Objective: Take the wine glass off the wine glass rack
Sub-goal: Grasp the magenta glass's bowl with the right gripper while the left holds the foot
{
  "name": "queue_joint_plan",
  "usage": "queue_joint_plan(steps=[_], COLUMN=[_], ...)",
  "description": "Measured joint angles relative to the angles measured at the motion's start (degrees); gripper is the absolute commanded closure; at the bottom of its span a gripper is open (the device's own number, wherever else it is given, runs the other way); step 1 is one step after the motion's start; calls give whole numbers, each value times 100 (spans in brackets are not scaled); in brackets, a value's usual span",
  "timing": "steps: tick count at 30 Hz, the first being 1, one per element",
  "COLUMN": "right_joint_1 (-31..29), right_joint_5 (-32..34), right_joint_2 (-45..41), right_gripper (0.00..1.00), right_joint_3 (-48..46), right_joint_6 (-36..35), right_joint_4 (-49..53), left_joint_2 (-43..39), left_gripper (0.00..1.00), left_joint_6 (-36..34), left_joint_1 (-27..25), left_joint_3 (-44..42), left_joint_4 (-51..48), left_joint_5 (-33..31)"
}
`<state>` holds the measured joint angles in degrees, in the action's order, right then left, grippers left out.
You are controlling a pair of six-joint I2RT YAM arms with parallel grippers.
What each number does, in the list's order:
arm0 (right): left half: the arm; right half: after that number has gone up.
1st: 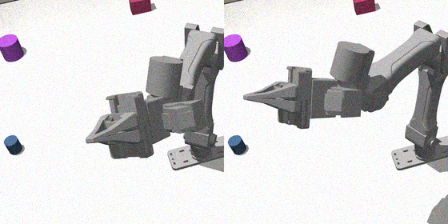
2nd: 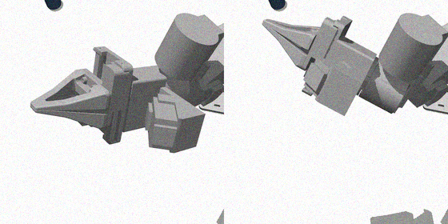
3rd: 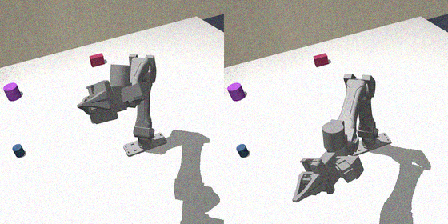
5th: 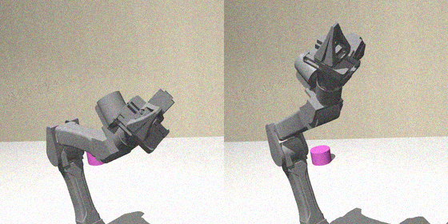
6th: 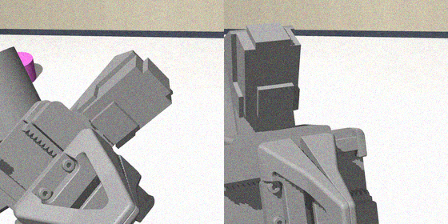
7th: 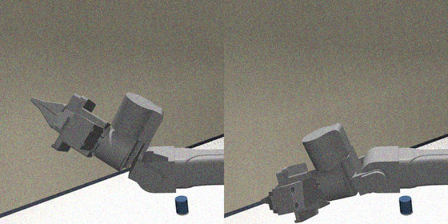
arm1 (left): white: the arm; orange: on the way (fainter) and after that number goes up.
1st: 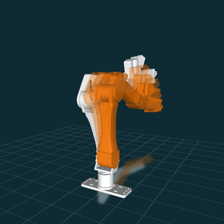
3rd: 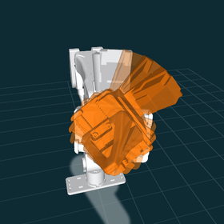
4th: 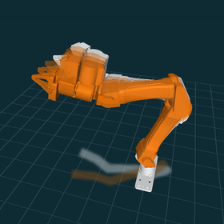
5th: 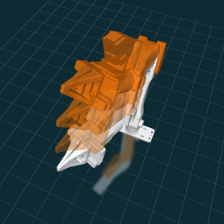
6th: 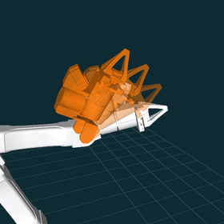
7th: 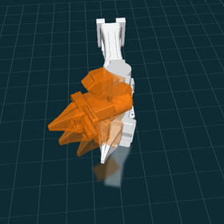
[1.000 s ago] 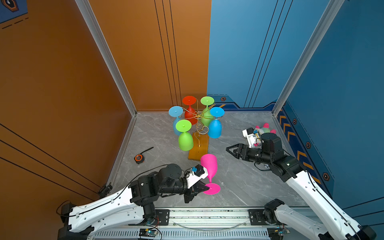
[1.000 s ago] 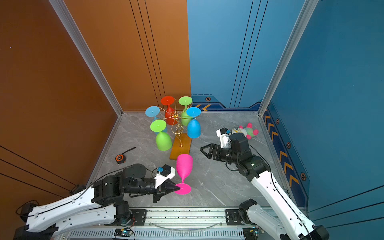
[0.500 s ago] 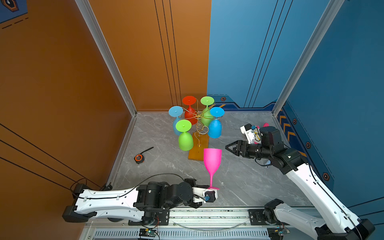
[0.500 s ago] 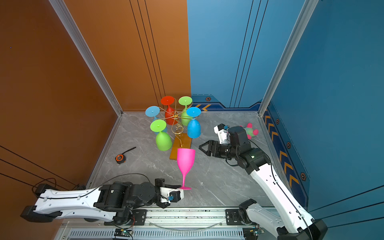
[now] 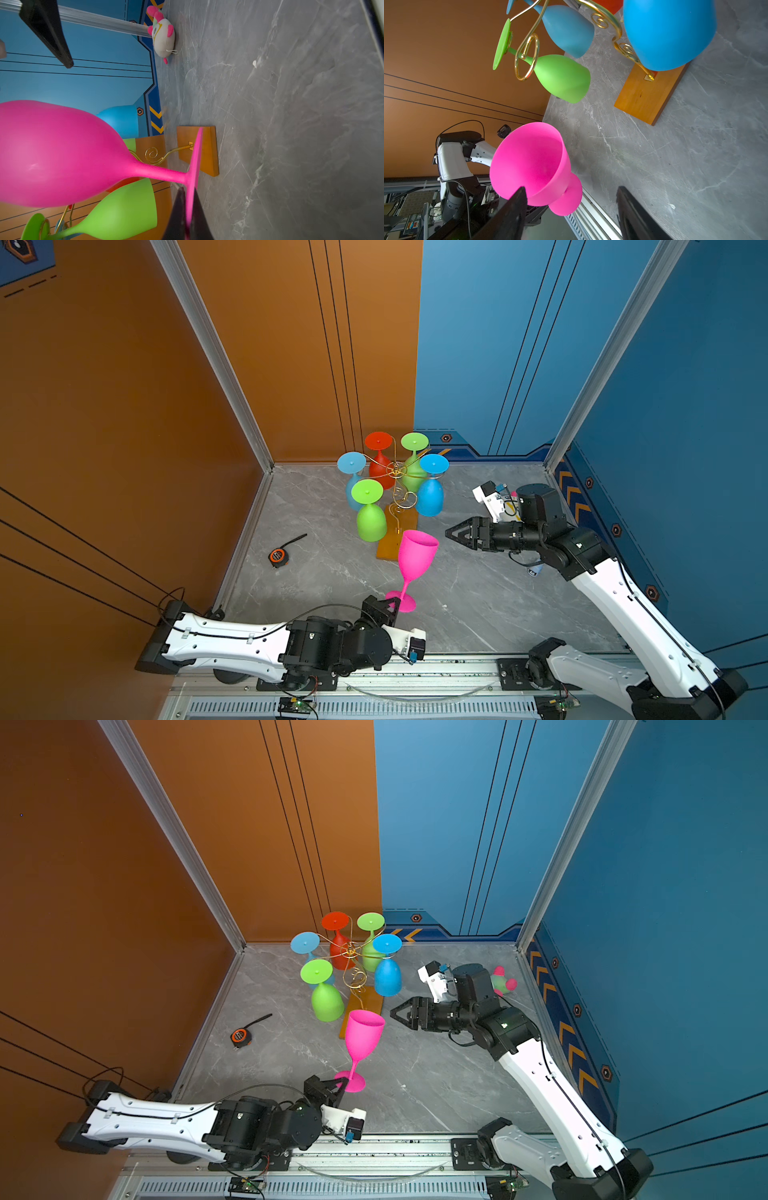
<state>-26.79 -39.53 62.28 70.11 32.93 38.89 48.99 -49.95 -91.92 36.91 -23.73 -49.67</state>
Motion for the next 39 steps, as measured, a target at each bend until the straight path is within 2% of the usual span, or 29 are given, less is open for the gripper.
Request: queue_joint_plan(steps=[12,26,39], right_joint_1=[-487,-737,-804], right_joint_5=[-87,-87,-103], right_joint_2=[507,826,892], right_gripper=[45,63,85], right_joint_3=[315,505,540], right_joint_6=[-188,-328,-468], right_joint_4=[186,393,470], left_joint_2=[-107,-275,-481], left_gripper=[100,100,100], left_joint_6=[-1202,-2680,-3108], left_joint_1=[0,-2,48], left_joint_3=[-350,-935,-964], left_joint_4=[234,1508,1497], left_joint_5=[-761,-1305,-1333])
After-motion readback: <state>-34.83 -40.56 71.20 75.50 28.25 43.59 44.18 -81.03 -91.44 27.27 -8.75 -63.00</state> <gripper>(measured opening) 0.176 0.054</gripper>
